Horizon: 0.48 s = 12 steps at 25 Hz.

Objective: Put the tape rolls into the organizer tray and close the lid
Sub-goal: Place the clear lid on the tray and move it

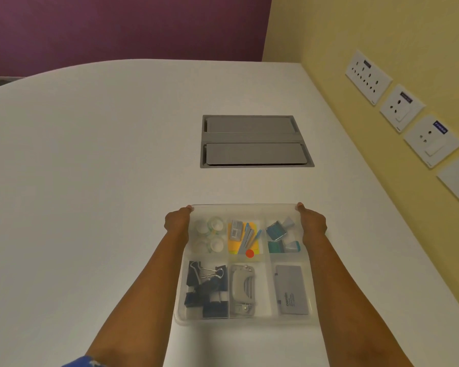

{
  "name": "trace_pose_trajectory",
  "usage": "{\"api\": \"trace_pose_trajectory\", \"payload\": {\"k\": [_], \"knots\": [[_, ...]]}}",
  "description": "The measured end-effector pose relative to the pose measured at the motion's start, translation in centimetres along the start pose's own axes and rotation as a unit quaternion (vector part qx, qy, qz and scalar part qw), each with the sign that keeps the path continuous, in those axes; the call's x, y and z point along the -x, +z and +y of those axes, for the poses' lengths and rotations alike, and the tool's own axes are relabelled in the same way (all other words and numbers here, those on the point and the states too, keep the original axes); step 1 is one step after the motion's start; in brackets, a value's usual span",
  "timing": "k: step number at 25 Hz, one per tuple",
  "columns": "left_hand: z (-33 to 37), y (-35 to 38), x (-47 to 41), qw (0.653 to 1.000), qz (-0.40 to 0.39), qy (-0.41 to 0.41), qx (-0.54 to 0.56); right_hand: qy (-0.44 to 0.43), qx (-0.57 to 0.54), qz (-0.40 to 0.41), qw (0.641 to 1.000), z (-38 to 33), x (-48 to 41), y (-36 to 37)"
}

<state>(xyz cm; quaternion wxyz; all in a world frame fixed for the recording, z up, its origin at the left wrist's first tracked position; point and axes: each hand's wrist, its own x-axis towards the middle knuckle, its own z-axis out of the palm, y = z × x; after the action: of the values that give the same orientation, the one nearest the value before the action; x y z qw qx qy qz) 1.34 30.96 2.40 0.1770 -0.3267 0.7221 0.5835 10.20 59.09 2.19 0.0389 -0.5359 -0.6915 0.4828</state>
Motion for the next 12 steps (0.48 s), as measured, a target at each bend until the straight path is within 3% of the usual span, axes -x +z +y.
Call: {"api": "trace_pose_trajectory", "payload": {"k": [7,12], "knots": [[-0.2,-0.1,-0.5,0.999,-0.013,-0.015,0.033,0.002,0.004,0.004,1.0,0.1,-0.7,0.3],[-0.2,0.8,0.7,0.998,0.028,0.025,-0.052,-0.057,-0.013,0.026,0.998,1.0,0.2,0.7]]}}
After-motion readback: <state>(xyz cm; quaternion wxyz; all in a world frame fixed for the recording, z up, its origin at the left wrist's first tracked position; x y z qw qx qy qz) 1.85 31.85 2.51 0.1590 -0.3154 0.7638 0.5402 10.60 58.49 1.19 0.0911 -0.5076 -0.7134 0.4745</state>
